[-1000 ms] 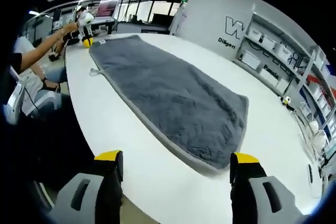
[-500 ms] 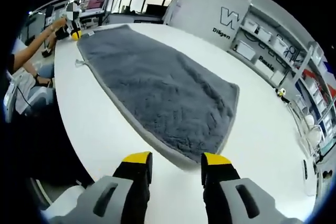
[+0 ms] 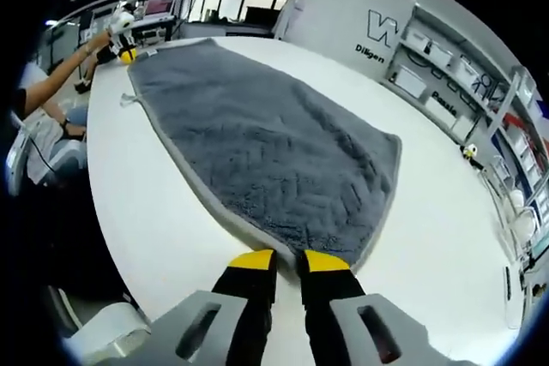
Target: Open the folded towel by lifting each exposed corner and separating the folded layers until the towel lies flat within the target outline without major curled edges
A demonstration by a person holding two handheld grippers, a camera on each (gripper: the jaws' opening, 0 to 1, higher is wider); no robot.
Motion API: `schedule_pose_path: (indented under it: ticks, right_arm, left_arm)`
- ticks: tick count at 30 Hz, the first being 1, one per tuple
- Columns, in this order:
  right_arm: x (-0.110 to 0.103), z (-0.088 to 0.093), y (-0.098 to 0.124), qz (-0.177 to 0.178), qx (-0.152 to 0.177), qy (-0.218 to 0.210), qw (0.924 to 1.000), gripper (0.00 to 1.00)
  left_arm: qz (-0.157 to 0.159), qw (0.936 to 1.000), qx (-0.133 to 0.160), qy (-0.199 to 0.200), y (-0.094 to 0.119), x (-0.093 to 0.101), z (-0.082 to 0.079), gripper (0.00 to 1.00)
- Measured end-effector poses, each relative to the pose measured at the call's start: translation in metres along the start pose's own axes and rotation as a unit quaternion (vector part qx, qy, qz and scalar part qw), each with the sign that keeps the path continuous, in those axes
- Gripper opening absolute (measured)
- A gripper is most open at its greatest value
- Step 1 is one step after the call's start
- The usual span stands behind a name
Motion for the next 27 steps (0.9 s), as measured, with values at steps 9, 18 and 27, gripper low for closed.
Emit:
schedule_pose_path:
  ticks: [9, 18, 27]
  right_arm:
    - [0.006, 0.001, 0.001, -0.001, 0.007, -0.011, 0.9999, 0.01]
    - [0.006, -0.002, 0.010, -0.014, 0.022, -0.035, 0.9991, 0.00]
    - [0.005, -0.007, 0.027, -0.009, 0.035, -0.039, 0.9986, 0.00]
  left_arm:
    - [-0.005, 0.9999, 0.009, -0.007, 0.001, 0.002, 0.001, 0.03]
    - [-0.008, 1.0000, 0.000, -0.003, 0.007, 0.003, 0.003, 0.03]
    - [-0.006, 0.9997, 0.008, 0.021, 0.023, 0.008, -0.002, 0.03]
Point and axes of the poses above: the point that each gripper's makers call its tool centre point, and the gripper's own axes: y roughly backward along the fingers, x roughly to its right, z roughly out of its underside, the point moved 7 cm from there along y, roughly backward along the fingers, and after that the axes turned 1 degree about -x, right-handed, at the moved point
